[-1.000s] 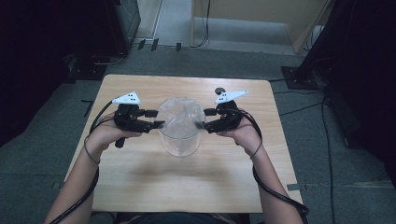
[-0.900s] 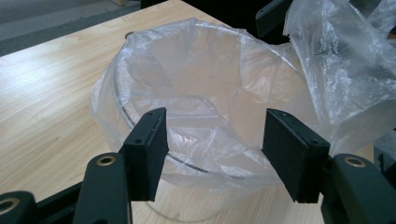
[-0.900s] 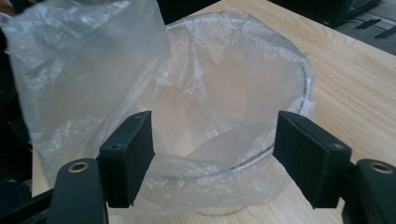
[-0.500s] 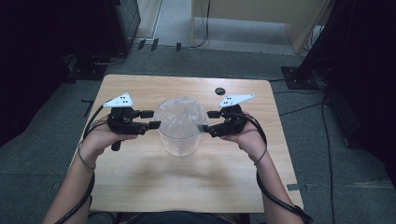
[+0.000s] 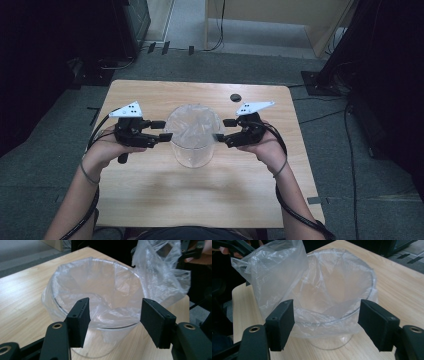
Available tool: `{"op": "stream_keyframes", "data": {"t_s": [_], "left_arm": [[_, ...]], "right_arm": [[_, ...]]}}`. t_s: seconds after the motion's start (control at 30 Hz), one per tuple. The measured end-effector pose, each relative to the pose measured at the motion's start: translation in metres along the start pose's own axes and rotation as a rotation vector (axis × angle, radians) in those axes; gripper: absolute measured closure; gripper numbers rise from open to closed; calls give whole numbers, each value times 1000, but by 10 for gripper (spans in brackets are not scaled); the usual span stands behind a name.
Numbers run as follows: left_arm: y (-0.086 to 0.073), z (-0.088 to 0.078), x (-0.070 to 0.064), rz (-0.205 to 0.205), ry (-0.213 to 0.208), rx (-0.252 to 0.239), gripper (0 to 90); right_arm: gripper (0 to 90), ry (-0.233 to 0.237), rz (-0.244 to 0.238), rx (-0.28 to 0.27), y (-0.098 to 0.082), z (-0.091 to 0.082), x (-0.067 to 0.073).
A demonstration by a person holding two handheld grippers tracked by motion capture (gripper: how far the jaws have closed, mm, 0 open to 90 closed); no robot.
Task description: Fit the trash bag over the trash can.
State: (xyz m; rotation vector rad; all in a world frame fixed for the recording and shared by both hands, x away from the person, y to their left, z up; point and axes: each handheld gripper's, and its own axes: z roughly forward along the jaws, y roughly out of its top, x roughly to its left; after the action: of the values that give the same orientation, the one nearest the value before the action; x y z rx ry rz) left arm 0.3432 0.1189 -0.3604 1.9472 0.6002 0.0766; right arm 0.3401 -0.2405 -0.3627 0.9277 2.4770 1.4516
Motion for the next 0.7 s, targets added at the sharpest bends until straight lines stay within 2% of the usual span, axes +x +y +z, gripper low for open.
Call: {"op": "stream_keyframes", "data": {"t_s": [0.03,0.1,0.13,0.2,0.3,0.37,0.47,0.6,0.7], "left_arm": [[1,-3,-1,4,-18,-4,389],[2,-6,-2,24,-27,-18,385],[3,-6,-2,19,-31,-25,381],[4,-3,-4,21,-34,-36,379],[3,7,-6,33,-34,-26,376],[2,13,-7,26,-37,-14,382],[2,15,-8,45,-17,-11,384],[5,15,-9,41,-6,-39,384],[4,21,-11,39,-14,-29,418]], "right_arm": [[299,-2,0,-5,0,-2,-1],[303,-9,-1,-17,1,-7,-3],[307,-9,3,-26,1,-11,-5],[310,-11,4,-39,2,-16,-6],[310,-14,7,-51,3,-21,-8],[310,-19,1,-55,4,-25,-8],[310,-18,1,-70,6,-33,-7],[310,16,-3,-53,7,-32,-3],[310,53,-9,-22,7,-24,1]]}}
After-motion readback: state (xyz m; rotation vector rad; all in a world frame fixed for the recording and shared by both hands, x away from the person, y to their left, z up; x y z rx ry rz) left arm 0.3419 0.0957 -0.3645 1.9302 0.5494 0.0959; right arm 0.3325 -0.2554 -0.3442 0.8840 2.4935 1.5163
